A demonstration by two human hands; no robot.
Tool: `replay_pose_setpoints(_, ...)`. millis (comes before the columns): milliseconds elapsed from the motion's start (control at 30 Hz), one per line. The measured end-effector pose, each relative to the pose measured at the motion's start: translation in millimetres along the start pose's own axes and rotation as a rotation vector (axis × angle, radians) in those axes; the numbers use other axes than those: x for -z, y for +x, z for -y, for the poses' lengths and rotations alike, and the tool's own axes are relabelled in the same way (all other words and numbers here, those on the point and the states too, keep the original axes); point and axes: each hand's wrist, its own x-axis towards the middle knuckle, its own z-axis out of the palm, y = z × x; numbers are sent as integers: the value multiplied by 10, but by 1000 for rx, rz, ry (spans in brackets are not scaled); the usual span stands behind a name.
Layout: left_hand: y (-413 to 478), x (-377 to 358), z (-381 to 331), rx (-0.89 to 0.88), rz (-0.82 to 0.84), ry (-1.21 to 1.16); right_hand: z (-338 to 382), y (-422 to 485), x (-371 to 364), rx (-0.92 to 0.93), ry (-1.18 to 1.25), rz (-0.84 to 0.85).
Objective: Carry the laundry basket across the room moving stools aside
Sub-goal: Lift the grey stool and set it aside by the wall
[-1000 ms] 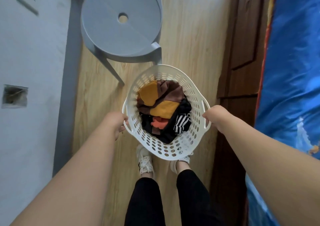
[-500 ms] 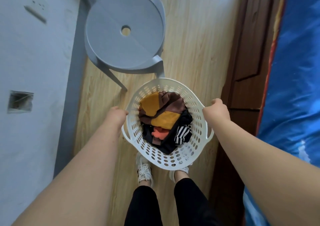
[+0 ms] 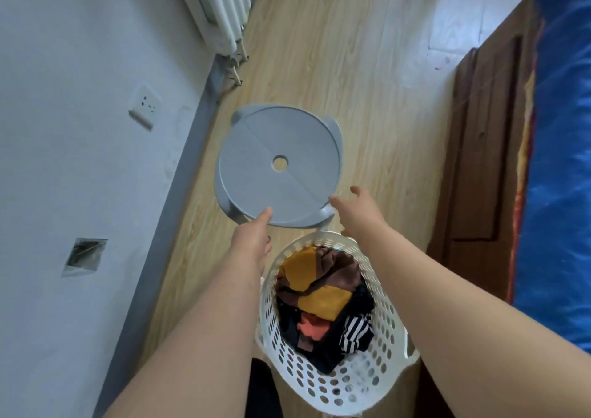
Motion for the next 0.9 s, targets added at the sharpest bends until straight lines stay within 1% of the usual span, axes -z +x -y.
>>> replay_pose_setpoints(133,266,50,-281,63,21,-73,162,202,-369,-74,92,-14)
replay_pose_setpoints(267,468,147,-402,154,56,-98,123,285,-562,-57,125,-103)
replay_pose_setpoints(367,686,225,-504,168,47,-93,216,377,-632,-69,107,-93)
replay_pose_setpoints(467,933,271,-708,101,23,-31,422,520,-770,-58,122,-91)
replay_pose_setpoints(633,1367,400,-1332,-51,-27,134,953,855,-1154,10,160,-101)
replay_pose_setpoints(800,1750,414,-2022,-127,-50,80,1494,1153,-1479,91,192,-125)
replay_pose_setpoints(900,1856,433,-2347,-189,-101,122,1790,1287,-1635,114,208,-127)
